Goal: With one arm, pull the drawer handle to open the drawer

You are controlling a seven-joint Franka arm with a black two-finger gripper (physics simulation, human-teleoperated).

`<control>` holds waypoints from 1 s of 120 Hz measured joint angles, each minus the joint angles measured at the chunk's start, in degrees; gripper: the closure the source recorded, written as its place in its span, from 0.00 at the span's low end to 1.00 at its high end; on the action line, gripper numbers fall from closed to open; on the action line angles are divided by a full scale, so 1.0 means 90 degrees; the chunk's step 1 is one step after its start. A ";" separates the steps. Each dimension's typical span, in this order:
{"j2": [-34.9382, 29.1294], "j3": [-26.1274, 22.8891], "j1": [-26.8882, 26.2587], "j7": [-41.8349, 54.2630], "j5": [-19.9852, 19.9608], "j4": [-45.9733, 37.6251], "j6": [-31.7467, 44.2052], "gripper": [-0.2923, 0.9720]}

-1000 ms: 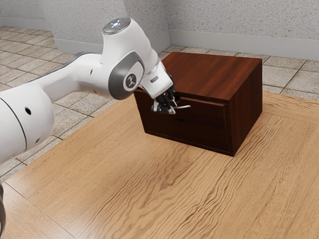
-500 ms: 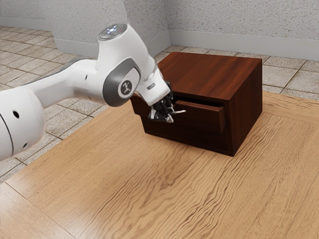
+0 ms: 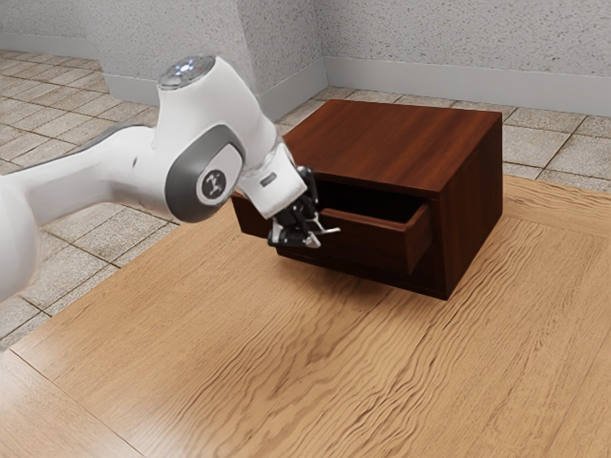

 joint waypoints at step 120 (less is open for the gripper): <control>-0.1261 -0.0001 0.0006 -0.0154 0.0108 -0.1510 0.0432 0.76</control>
